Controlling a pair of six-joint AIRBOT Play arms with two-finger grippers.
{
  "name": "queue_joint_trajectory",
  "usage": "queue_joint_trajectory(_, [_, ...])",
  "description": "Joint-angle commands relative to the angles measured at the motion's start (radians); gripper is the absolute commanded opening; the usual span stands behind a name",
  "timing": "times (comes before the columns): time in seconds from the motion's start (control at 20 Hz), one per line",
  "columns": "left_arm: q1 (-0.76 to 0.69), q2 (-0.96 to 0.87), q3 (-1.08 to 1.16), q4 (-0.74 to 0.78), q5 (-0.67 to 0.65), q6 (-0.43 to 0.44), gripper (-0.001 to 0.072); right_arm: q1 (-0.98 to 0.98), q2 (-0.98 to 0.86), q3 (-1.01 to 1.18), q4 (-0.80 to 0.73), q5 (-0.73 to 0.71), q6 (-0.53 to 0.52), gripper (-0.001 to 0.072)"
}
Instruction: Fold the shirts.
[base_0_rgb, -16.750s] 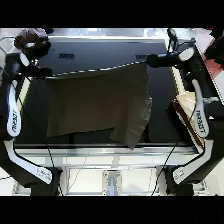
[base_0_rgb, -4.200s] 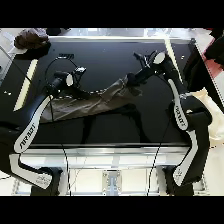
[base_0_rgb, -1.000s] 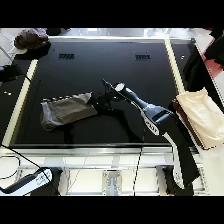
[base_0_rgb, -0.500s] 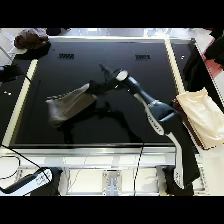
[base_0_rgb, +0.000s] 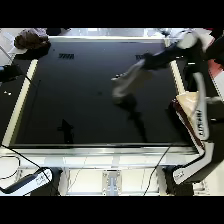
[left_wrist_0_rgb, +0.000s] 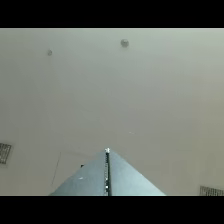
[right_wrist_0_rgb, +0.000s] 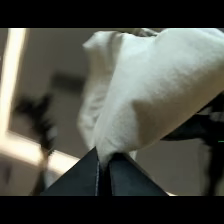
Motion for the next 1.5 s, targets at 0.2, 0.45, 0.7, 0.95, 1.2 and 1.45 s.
queue_joint_trajectory(0.2, [0.000,0.000,0.000,0.000,0.000,0.000,0.0009,-0.509,0.197,0.000,-0.116,0.242,-0.008,0.0008])
queue_joint_trajectory(0.45, [0.000,0.000,0.000,-0.033,0.000,0.000,0.0009,-0.718,0.274,-0.008,-0.153,0.373,-0.062,0.0007])
queue_joint_trajectory(0.7, [0.000,0.001,0.000,-0.068,0.000,0.000,0.0009,-0.850,0.343,-0.076,-0.228,0.386,-0.081,0.0008])
queue_joint_trajectory(0.95, [0.000,0.000,0.000,-0.068,0.000,0.000,0.0009,-0.954,0.380,-0.078,-0.287,0.386,-0.087,0.0007])
queue_joint_trajectory(1.2, [0.000,0.000,0.000,-0.068,0.000,0.000,0.0009,-0.948,0.381,-0.098,-0.175,0.388,-0.103,0.0424])
queue_joint_trajectory(1.45, [0.000,0.000,0.000,-0.068,0.000,0.000,0.0009,-0.890,0.386,-0.078,-0.103,0.385,-0.082,0.0478])
